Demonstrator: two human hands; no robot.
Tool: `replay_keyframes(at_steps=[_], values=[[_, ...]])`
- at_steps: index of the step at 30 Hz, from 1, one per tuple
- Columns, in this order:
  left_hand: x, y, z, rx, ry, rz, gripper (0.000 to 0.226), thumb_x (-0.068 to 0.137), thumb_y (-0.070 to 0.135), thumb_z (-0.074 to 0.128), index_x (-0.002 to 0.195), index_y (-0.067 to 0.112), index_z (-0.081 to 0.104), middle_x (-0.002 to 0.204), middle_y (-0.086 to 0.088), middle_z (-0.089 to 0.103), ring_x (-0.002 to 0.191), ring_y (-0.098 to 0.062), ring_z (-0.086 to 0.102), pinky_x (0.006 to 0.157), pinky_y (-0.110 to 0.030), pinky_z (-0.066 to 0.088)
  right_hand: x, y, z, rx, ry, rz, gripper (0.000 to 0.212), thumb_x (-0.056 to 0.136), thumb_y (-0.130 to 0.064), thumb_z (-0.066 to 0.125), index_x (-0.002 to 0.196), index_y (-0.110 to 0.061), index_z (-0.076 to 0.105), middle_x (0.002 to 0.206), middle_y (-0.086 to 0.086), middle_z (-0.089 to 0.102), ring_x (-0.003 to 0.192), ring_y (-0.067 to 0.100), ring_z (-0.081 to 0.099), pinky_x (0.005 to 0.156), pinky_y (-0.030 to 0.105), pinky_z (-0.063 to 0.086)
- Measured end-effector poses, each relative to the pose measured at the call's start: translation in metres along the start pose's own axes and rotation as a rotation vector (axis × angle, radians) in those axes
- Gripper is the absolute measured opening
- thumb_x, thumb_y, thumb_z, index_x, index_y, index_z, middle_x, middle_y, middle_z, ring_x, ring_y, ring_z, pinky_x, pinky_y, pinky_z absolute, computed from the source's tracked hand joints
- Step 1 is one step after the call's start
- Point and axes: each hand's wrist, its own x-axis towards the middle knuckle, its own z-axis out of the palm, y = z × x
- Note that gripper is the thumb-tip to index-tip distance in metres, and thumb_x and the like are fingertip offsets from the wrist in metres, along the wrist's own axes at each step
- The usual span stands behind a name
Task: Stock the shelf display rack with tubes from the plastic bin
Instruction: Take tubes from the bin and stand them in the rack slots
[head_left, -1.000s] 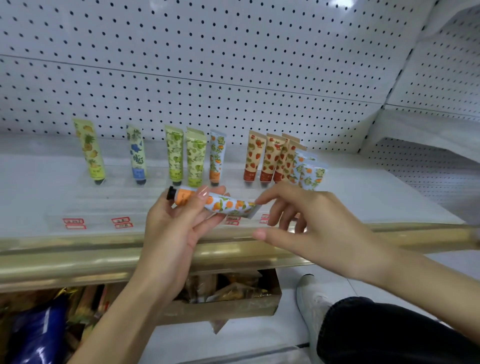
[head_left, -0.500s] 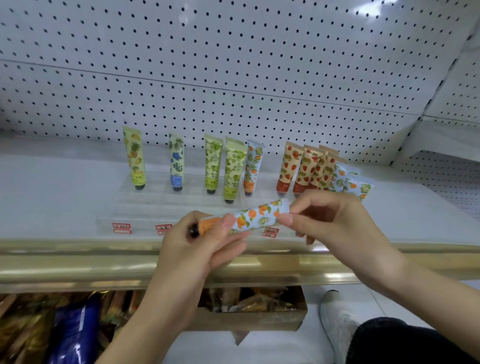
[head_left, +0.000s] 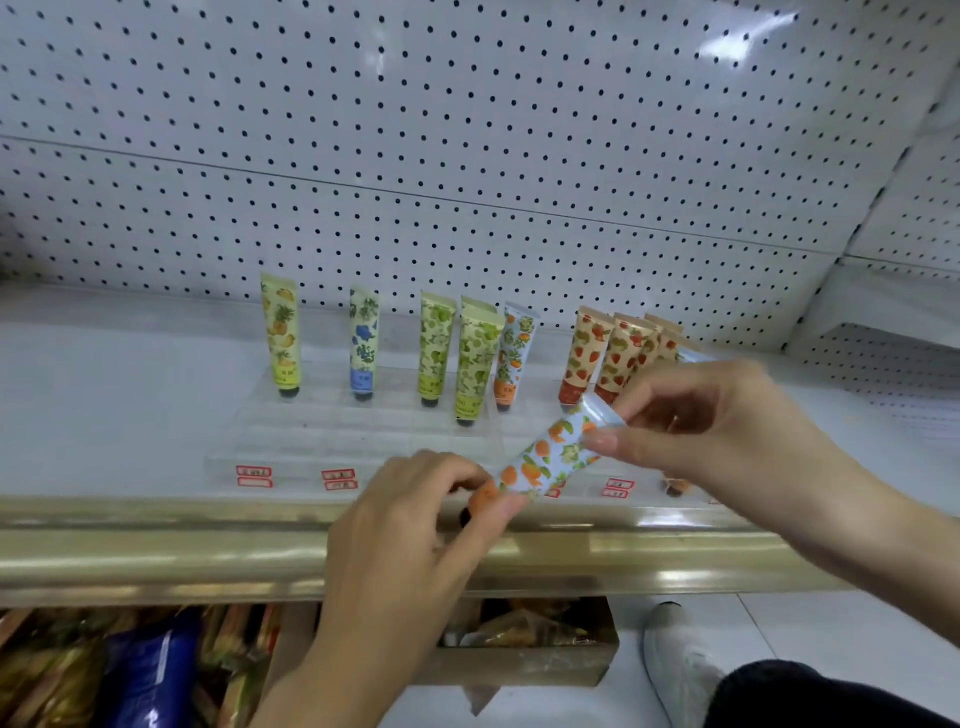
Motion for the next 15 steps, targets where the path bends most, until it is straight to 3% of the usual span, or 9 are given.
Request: replay_keyframes(at_steps=[1, 3, 5, 7, 11, 15], values=[[0.001, -0.001, -0.001, 0.120, 0.033, 0.138, 0.040, 0.085, 0.064, 0.045, 0.090, 0.031, 0.067, 0.087, 0.017, 0.065, 0.084, -0.006, 0.055, 0.067, -0.024, 0.041, 0.003, -0.004, -0.005, -0.060, 0.009, -0.029, 0.019, 0.059, -0.033, 0.077, 0.061, -0.015, 0.070, 0.052, 0.001, 0.055, 0.049, 0.009, 0.041, 0.044, 0.028, 0.035], [0.002, -0.003, 0.000, 0.216, 0.023, 0.254, 0.049, 0.093, 0.058, 0.038, 0.107, 0.021, 0.066, 0.103, 0.009, 0.066, 0.098, -0.010, 0.054, 0.082, -0.025, 0.037, 0.012, -0.013, -0.015, -0.203, 0.027, -0.081, 0.019, 0.065, -0.029, 0.079, 0.061, -0.014, 0.070, 0.054, 0.005, 0.058, 0.047, 0.008, 0.042, 0.043, 0.021, 0.034], [0.002, -0.007, 0.005, 0.264, -0.049, 0.238, 0.057, 0.096, 0.059, 0.029, 0.121, 0.019, 0.062, 0.119, 0.004, 0.064, 0.113, -0.013, 0.051, 0.096, -0.030, 0.032, 0.024, -0.018, -0.026, -0.318, 0.045, -0.093, 0.016, 0.070, -0.027, 0.078, 0.062, -0.015, 0.070, 0.050, -0.001, 0.058, 0.042, 0.004, 0.041, 0.042, 0.011, 0.031], [0.000, -0.010, 0.009, 0.350, -0.142, 0.201, 0.064, 0.097, 0.063, 0.021, 0.128, 0.021, 0.058, 0.131, 0.003, 0.059, 0.125, -0.017, 0.049, 0.106, -0.037, 0.025, 0.041, -0.020, -0.034, -0.414, 0.072, -0.087, 0.017, 0.071, -0.030, 0.077, 0.063, -0.017, 0.070, 0.049, -0.005, 0.056, 0.042, 0.004, 0.042, 0.042, 0.011, 0.030], [-0.001, -0.014, 0.017, 0.442, -0.278, 0.140, 0.067, 0.095, 0.068, 0.018, 0.133, 0.026, 0.055, 0.139, 0.001, 0.054, 0.132, -0.020, 0.047, 0.110, -0.045, 0.019, 0.074, -0.018, -0.039, -0.594, 0.112, -0.042, 0.019, 0.073, -0.031, 0.078, 0.066, -0.017, 0.068, 0.051, -0.002, 0.053, 0.045, 0.008, 0.042, 0.044, 0.018, 0.033], [-0.003, -0.014, 0.023, 0.482, -0.297, 0.176, 0.065, 0.095, 0.068, 0.021, 0.134, 0.028, 0.055, 0.138, -0.001, 0.055, 0.128, -0.023, 0.051, 0.108, -0.051, 0.021, 0.097, -0.013, -0.033, -0.717, 0.097, 0.017, 0.020, 0.075, -0.035, 0.077, 0.070, -0.017, 0.069, 0.048, -0.003, 0.048, 0.044, 0.009, 0.043, 0.044, 0.022, 0.029]])
